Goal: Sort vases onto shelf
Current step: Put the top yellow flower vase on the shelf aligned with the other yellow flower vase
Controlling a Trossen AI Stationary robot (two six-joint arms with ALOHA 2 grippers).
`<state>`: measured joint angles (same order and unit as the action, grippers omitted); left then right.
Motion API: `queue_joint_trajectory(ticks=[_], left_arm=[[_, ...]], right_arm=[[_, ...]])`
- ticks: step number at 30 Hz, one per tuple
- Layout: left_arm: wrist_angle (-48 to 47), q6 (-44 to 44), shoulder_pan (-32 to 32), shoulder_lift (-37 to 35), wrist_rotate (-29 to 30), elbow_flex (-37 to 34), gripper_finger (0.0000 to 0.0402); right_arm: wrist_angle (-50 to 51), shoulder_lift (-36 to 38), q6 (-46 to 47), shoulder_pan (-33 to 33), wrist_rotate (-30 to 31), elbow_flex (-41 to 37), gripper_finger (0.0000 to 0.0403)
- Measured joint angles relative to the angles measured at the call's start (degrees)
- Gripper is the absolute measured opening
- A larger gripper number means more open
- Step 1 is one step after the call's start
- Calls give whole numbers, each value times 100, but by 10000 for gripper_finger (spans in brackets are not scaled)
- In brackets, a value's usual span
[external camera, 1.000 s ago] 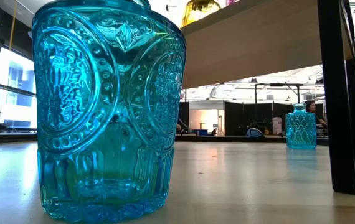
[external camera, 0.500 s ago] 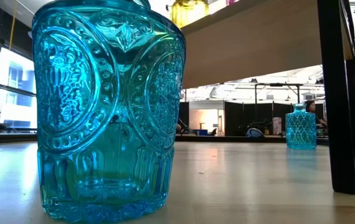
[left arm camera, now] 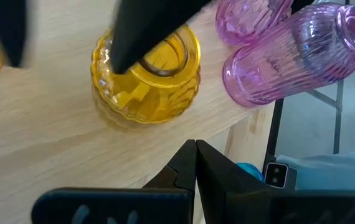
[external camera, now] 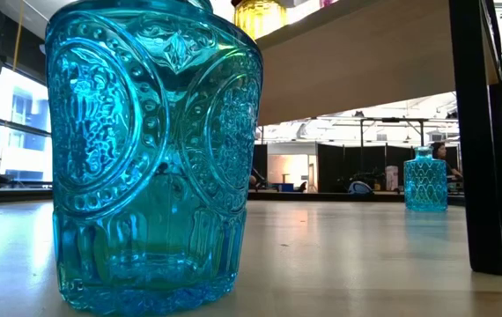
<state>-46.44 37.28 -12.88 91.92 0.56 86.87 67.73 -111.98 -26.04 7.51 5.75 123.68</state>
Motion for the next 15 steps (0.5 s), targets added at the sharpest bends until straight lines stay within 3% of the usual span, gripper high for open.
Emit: queue_joint_trajectory(ticks=[9, 15], left_arm=[[6, -4, 0, 0, 13, 2, 0], [-47, -52, 2, 5, 13, -3, 0]], right_arm=[[702, -9, 384, 41, 207, 693, 102], [1598, 84, 1208, 35, -393, 1045, 55]])
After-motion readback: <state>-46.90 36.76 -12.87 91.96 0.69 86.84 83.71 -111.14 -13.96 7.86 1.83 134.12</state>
